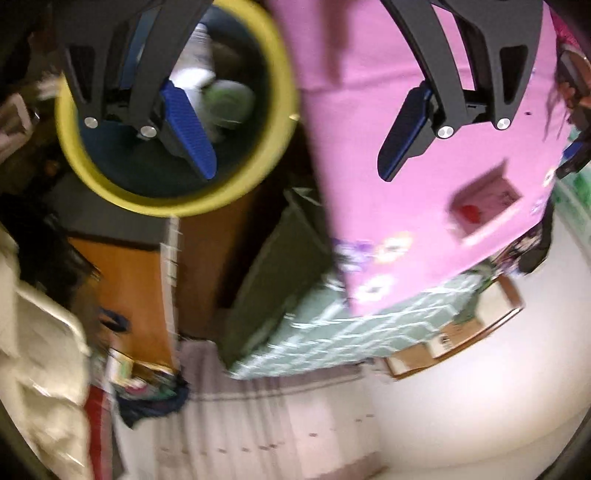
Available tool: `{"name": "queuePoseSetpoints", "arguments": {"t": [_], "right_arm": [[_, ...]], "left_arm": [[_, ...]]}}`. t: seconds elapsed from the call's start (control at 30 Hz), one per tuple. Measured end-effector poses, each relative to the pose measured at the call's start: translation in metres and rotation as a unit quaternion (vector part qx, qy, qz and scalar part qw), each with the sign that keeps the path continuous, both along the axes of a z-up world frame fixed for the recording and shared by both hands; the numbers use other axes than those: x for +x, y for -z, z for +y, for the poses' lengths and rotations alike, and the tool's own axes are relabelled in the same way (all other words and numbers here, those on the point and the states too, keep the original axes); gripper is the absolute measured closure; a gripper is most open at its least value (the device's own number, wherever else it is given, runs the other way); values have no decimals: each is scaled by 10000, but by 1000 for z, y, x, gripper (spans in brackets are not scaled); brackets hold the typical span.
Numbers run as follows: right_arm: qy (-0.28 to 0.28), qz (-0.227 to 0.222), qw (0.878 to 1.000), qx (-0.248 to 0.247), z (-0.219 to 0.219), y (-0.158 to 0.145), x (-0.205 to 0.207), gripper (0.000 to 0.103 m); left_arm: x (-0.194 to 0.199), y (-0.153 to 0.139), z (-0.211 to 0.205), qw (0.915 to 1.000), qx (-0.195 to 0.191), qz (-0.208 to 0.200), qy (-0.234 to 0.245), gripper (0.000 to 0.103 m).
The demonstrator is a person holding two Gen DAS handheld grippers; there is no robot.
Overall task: Collect trash
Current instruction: 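Carry the green-lidded jar over the bin and open the right gripper, then approach and grasp the pink strawberry milk carton with the left gripper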
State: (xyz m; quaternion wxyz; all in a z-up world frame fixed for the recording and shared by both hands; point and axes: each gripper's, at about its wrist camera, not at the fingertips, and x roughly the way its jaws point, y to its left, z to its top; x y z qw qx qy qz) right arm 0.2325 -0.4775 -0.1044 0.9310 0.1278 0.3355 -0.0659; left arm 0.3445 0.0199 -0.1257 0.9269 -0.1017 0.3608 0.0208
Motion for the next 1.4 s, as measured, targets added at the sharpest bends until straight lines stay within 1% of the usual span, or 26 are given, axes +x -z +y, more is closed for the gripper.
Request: {"name": "queuePoseSetpoints", "arguments": {"t": [0.03,0.13,0.3,0.4,0.5,0.6,0.67,0.77,0.87,0.9,0.97,1.03,1.1,1.17,1.23,1.27,1.3,1.37,1.4], "right_arm": [[-157,9,9998,-95,15,1,7,19],[-400,62,9990,-176,38,2,15,19],[-216,-118,9990,-383,45,-4,8,19],[-161,-98,9990,-394,44,-4,9,18],[-98,-18,9995,-299,40,0,12,18],[-43,46,9998,-163,34,2,14,19],[-21,71,9999,-126,32,2,14,18],[-18,88,9998,-160,33,3,14,19],[-17,95,9998,-175,34,3,15,18],[-12,98,9998,-171,34,3,15,18],[5,125,9998,-143,33,4,16,19],[20,160,9998,-115,32,5,17,18],[29,175,9998,-77,30,5,17,19],[42,157,9999,-45,29,6,15,18],[34,155,9999,-23,28,6,15,18],[35,160,9999,-26,28,6,15,18],[35,161,9999,-34,28,6,15,18],[44,151,9999,-45,28,6,15,18],[55,144,9999,-63,28,5,14,18]], "left_arm": [[0,0,-1,10000,0,-4,19,5],[0,0,-6,9999,24,-7,132,5],[1,1,-19,9991,23,56,418,5],[1,1,-40,9965,85,194,808,5],[5,-3,-71,9902,140,294,1360,5],[13,-9,-99,9827,81,375,1811,5],[24,-12,-123,9746,35,455,2193,5],[39,-14,-151,9650,129,457,2578,5],[58,-8,-177,9500,113,588,3065,5],[60,-8,-182,9474,153,604,3139,5],[68,-3,-194,9394,305,687,3346,5],[75,4,-204,9325,354,848,3492,5],[76,10,-208,9276,276,1033,3579,5],[68,12,-211,9227,228,1095,3689,5],[53,11,-218,9107,92,1151,3967,8],[46,9,-223,9059,121,1161,4070,10],[43,8,-225,9058,211,1143,4074,11],[41,4,-231,9119,496,1072,3931,11],[46,1,-232,9175,542,1044,3800,11]]}}
